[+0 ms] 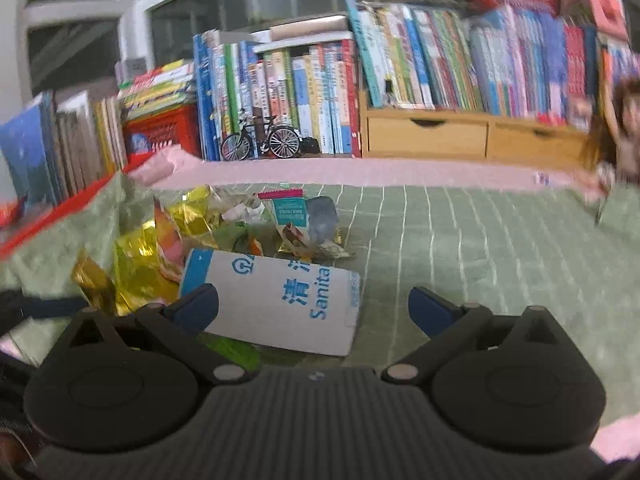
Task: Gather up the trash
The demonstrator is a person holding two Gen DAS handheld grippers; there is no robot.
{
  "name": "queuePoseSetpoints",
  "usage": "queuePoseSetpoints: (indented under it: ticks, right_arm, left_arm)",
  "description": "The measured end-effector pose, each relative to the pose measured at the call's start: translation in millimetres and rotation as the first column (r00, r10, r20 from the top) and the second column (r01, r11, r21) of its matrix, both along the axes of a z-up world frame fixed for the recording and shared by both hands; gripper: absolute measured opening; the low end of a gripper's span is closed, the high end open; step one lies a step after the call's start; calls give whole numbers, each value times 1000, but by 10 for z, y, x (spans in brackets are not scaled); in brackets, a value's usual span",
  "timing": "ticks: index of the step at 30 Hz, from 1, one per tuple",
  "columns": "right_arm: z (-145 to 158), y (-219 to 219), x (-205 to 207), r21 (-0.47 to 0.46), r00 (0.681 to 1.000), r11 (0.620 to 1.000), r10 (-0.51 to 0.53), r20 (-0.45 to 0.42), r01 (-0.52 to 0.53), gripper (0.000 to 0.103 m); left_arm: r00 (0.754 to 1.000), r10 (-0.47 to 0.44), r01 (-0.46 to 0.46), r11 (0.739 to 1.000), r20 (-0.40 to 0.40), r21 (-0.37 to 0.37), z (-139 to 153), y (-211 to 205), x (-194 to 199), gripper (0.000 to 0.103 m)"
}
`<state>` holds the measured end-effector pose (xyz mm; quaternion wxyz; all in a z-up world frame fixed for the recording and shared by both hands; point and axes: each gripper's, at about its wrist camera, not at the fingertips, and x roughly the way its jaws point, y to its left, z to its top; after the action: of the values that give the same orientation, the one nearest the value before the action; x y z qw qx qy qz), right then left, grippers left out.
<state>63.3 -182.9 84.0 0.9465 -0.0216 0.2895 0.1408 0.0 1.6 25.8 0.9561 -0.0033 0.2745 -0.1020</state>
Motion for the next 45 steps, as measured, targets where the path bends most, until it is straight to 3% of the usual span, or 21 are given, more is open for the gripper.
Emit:
queuePoseSetpoints:
  ticks: [2, 7, 18, 32, 40, 45]
  right_arm:
    - [9, 1, 22, -1, 1000, 1000, 20, -15, -20, 103]
    - [5, -56, 141, 140, 995, 990, 37, -96, -23, 103]
    - [-104, 190, 273, 145, 989, 989, 55, -135, -35, 103]
    - [-114, 311, 447, 63, 990, 998, 33, -139, -24, 103]
    - [-69, 13, 341, 94, 991, 995, 3, -132, 9, 103]
    - [-122, -235, 308, 163, 983, 985, -23, -184, 54, 103]
  left_arm:
    - [1000, -1, 0, 1000, -18, -31, -2, 22, 34, 88]
    - [999, 6, -10, 994, -44, -112, -16, 105, 4, 86]
    - [999, -14, 5, 983, -47, -181, 86, 193, -164, 69]
    - [997, 36, -48, 984, -72, -171, -126, 9, 89, 69]
    - [998, 35, -45, 980, -57, -193, -112, 39, 113, 55]
    - [997, 47, -60, 975, -68, -213, -120, 54, 140, 46]
